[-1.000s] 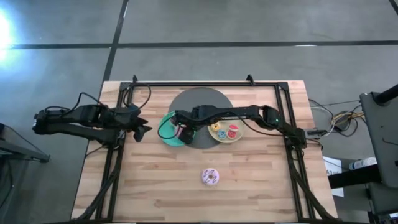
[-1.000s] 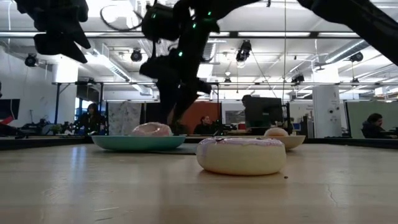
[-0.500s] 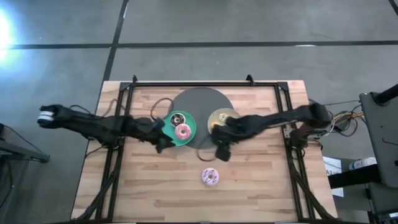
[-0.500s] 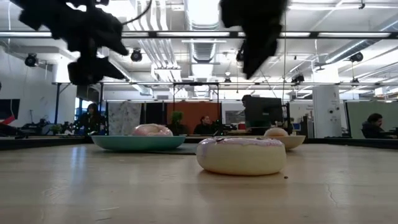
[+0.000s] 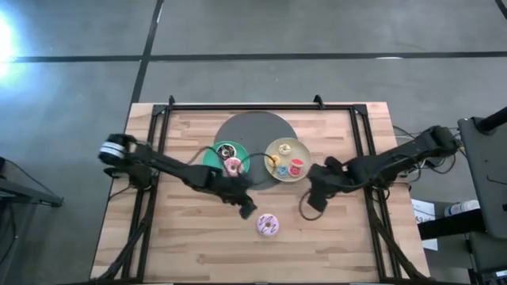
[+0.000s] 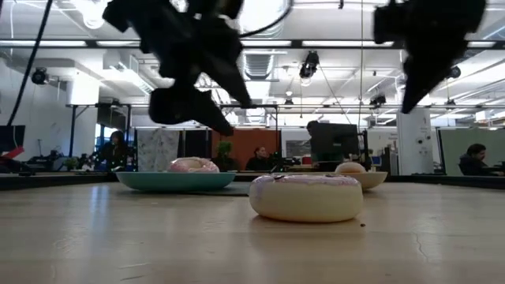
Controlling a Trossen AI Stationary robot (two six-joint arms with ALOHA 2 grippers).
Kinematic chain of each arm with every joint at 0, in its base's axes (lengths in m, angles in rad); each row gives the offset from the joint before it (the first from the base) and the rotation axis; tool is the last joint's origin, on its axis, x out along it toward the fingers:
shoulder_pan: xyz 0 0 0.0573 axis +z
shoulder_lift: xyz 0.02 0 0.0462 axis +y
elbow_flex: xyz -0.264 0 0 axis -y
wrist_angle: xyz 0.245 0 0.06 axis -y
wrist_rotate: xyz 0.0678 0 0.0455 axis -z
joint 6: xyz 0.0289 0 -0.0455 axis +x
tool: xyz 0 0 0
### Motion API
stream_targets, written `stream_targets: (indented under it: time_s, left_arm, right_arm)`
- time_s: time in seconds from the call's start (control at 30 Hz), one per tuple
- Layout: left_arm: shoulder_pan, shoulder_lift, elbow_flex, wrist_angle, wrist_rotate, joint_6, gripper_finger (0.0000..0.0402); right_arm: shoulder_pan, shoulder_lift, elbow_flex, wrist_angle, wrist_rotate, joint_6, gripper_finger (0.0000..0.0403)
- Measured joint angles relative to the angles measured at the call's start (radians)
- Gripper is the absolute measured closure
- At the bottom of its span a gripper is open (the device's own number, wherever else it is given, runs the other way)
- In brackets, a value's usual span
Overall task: Pick & Place donuts
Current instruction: Put the large purple donut on the light blue plate
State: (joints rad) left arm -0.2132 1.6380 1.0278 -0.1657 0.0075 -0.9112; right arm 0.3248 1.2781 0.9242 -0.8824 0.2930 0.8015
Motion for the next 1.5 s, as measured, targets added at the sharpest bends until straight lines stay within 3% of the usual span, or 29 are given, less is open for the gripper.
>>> stream_targets:
  time_s: [0.3,0.5,0.67,0.87,1.17,1.5]
  left_arm:
    - [-0.017,0.267,0.269,-0.144,0.010,0.053,0.0203]
    - [-0.040,0.423,0.467,-0.390,0.018,0.127,0.0203]
    - [-0.055,0.483,0.566,-0.411,0.036,0.186,0.0203]
    - [-0.052,0.507,0.578,-0.406,0.075,0.178,0.0203]
    - [-0.045,0.439,0.573,-0.360,0.085,0.230,0.0203]
    - [-0.059,0.473,0.569,-0.364,0.084,0.215,0.0202]
  right_arm:
    - [0.070,-0.172,-0.141,0.007,0.046,0.098,0.0202]
    - [0.091,-0.201,-0.154,0.007,0.074,0.104,0.0202]
    - [0.095,-0.203,-0.154,0.006,0.087,0.102,0.0202]
    - [0.101,-0.197,-0.155,0.004,0.092,0.098,0.0202]
    - [0.101,-0.197,-0.155,0.006,0.093,0.112,0.0202]
    - [0.108,-0.197,-0.155,0.007,0.101,0.141,0.0202]
